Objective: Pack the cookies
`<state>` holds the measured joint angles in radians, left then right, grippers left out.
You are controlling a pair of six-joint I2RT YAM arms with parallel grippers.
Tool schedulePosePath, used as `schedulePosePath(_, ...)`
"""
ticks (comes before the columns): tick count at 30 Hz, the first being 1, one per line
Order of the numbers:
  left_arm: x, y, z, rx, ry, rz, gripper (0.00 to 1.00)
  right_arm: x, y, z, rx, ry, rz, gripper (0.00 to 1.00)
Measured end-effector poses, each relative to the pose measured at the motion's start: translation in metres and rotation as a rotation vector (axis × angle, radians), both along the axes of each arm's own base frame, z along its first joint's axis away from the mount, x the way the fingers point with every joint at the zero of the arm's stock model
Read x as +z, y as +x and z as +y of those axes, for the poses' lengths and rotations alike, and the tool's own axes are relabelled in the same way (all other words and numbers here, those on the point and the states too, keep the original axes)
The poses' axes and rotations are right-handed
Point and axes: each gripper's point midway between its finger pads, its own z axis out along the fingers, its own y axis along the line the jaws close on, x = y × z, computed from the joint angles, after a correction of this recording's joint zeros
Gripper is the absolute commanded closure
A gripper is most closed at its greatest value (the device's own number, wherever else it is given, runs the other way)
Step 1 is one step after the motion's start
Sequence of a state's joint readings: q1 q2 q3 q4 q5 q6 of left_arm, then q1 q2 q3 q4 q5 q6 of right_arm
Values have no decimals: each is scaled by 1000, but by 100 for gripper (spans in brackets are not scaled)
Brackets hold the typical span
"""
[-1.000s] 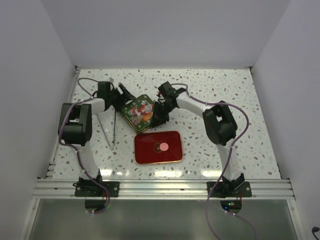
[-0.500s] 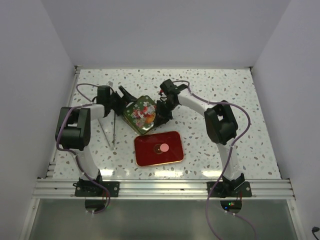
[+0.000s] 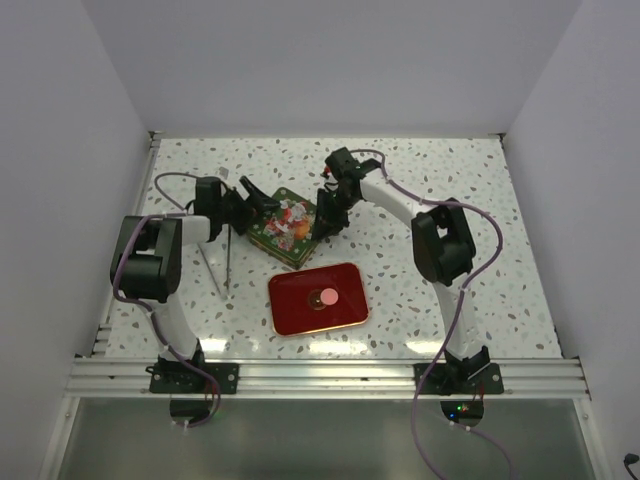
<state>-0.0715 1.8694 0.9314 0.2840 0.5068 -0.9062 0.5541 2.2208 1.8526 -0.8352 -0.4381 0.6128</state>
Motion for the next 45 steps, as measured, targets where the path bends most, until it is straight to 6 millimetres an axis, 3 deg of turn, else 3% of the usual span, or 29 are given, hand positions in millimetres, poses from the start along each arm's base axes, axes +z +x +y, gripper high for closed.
schedulePosePath(5, 1, 0, 0, -1, -9, -9, 0, 0, 1, 0, 5, -2, -5, 78)
schedulePosePath(10, 0, -2, 0, -5, -12, -25, 7, 0, 1, 0, 2, -6, 4, 78)
schedulePosePath(14, -2, -3, 1, 0, -5, -39, 34, 0, 2, 1, -2, -13, 20, 78)
schedulePosePath(17, 4, 1, 0, -3, 0, -74, 42, -1, 3, 0, -9, -20, 37, 78)
schedulePosePath(23, 10, 3, -4, -14, -4, -117, 69, -1, 7, -7, -28, -30, 47, 79)
schedulePosePath(24, 10, 2, -5, -19, -7, -122, 69, -1, 10, -9, -35, -31, 48, 79)
schedulePosePath(31, 11, 0, -14, -17, -17, -118, 66, -2, 23, -27, -81, -27, 54, 79)
schedulePosePath(38, 9, -7, -30, 6, -36, -101, 43, -1, 44, -53, -144, -24, 47, 79)
schedulePosePath(41, 3, -17, -38, 17, -48, -72, 38, -1, 50, -62, -154, -30, 35, 78)
schedulePosePath(45, -2, -30, -47, 18, -48, -41, 18, -1, 56, -69, -161, -44, 12, 78)
